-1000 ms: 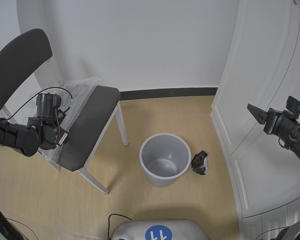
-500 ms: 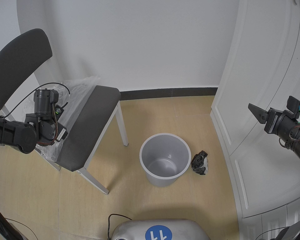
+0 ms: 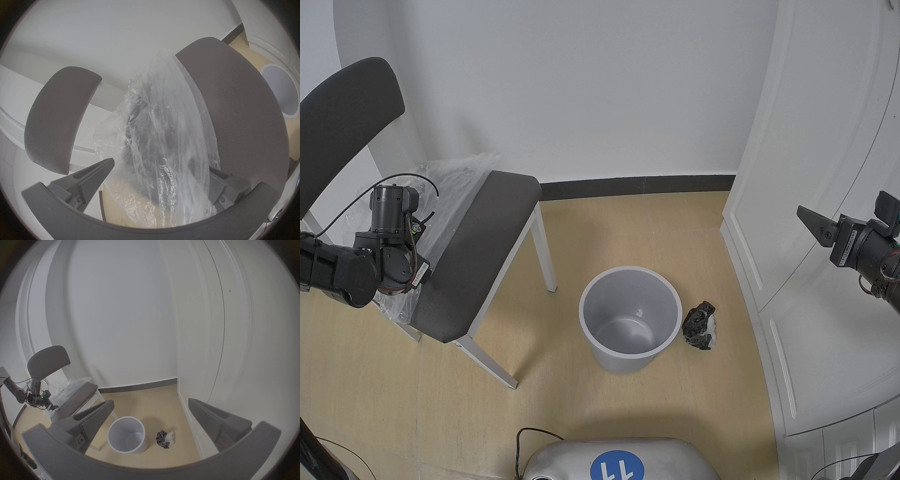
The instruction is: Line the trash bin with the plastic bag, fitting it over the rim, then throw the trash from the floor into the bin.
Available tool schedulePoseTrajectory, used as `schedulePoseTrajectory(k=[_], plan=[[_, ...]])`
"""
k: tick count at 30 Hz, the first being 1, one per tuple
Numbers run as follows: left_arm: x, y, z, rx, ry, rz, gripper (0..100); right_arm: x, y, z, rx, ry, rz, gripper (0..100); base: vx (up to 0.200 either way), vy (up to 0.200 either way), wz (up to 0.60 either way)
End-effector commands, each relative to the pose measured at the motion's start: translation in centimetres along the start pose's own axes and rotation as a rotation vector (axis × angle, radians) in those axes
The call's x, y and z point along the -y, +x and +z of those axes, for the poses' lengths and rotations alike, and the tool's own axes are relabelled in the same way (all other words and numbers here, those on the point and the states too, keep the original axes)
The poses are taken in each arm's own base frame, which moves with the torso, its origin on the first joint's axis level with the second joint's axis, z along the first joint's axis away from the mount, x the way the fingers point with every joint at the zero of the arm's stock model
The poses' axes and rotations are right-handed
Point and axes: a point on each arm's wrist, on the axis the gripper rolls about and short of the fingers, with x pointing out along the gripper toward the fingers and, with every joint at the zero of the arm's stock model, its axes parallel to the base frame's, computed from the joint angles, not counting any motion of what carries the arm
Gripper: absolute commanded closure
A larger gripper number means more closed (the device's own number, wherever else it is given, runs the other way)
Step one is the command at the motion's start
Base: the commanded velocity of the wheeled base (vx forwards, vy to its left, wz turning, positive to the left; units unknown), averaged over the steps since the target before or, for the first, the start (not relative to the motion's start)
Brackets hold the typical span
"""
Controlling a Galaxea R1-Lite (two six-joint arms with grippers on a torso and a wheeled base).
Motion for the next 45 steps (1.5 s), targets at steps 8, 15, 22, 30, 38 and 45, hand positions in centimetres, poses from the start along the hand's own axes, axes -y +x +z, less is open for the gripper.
schedulePoseTrajectory(k=[8, 15, 22, 30, 38, 45], plan=[[0.4, 0.4, -0.1, -0.010, 0.009, -0.006, 0, 0.2, 0.0, 0.1, 0.004, 0.001, 0.001, 0, 0.000, 0.000, 0.00], [0.2, -0.2, 0.0, 0.002, 0.012, -0.006, 100, 0.3, 0.0, 0.1, 0.003, 0.001, 0.001, 0, 0.000, 0.000, 0.00], [0.3, -1.3, 0.2, 0.028, 0.014, -0.013, 100, 0.4, 0.1, 0.1, 0.000, 0.000, 0.007, 0, 0.000, 0.000, 0.00], [0.6, -3.1, 0.4, 0.063, 0.022, -0.025, 100, 0.3, 0.3, 0.0, -0.003, 0.000, 0.008, 0, 0.000, 0.000, 0.00], [0.3, -5.8, 1.2, 0.173, -0.039, -0.028, 100, -0.5, 1.5, 0.0, 0.022, 0.063, 0.035, 0, 0.000, 0.000, 0.00], [-0.1, -6.5, 1.7, 0.324, -0.223, -0.007, 100, -0.7, 2.6, -0.8, 0.005, 0.064, 0.031, 0, 0.000, 0.000, 0.00]])
